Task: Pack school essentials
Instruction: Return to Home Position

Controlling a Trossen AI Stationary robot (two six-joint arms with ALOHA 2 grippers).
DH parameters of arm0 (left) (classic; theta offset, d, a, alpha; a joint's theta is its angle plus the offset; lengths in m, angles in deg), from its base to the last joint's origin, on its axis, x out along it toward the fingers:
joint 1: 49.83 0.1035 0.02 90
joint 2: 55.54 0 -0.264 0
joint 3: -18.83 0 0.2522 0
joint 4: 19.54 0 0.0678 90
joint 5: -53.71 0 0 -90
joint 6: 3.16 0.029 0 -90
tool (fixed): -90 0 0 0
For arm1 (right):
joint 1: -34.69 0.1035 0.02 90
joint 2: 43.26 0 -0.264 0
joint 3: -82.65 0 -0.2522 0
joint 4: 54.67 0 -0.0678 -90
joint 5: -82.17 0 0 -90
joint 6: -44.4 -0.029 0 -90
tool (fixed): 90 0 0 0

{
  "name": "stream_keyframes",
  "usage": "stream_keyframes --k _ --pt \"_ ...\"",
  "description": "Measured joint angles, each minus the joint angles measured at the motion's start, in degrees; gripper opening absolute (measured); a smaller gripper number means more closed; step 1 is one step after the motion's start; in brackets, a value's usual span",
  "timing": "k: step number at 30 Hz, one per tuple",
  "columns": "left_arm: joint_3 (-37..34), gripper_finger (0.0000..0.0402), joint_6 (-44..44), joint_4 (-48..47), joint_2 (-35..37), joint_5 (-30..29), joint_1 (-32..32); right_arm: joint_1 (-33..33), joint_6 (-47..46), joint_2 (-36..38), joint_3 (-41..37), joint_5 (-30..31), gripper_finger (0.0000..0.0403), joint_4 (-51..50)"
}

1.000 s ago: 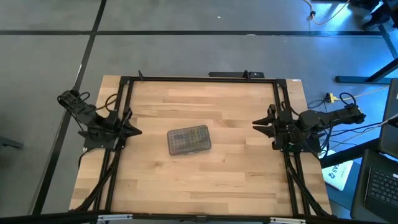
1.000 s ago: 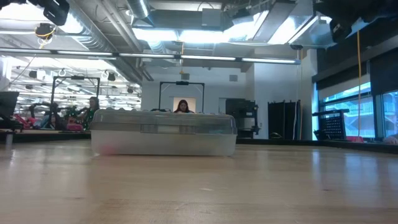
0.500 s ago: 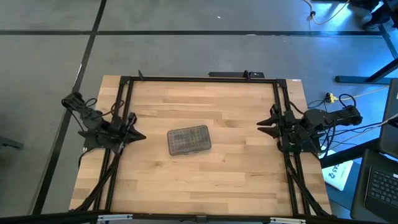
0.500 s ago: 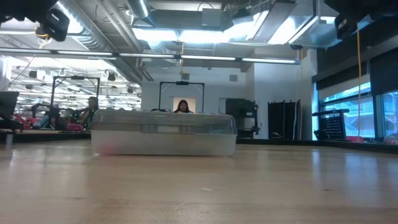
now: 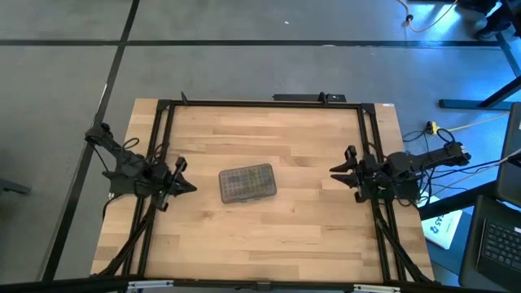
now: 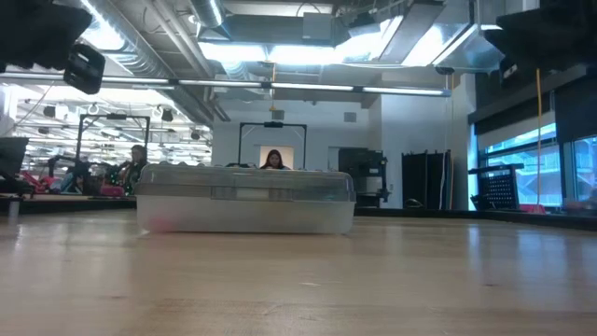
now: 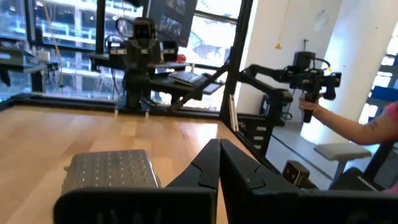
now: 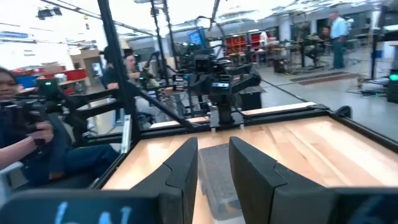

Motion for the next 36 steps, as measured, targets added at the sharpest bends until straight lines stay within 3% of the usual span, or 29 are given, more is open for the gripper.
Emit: stream_keyframes --k 16,21,26,31,36 --pt "-0.4 0.002 -1.1 0.4 -0.2 -0.2 -0.6 0.0 6.7 2.3 -6.4 -4.4 0.0094 0.3" --pt "-0.4 0.0023 -1.7 0.4 -0.2 -0.2 -0.6 0.0 10.2 2.3 -6.4 -9.8 0.0094 0.8" --pt "-0.4 0.0015 -1.7 0.4 -0.2 -0.2 -0.6 0.0 7.4 2.3 -6.4 -12.5 0.0094 -0.1" --pt "-0.4 0.0007 -1.7 0.4 -0.2 -0.2 -0.6 0.0 7.6 2.3 -6.4 -12.1 0.0094 -2.6" --pt "-0.4 0.0001 -1.7 0.4 -0.2 -0.3 -0.6 0.0 7.4 2.2 -6.4 -7.8 0.0094 -6.6"
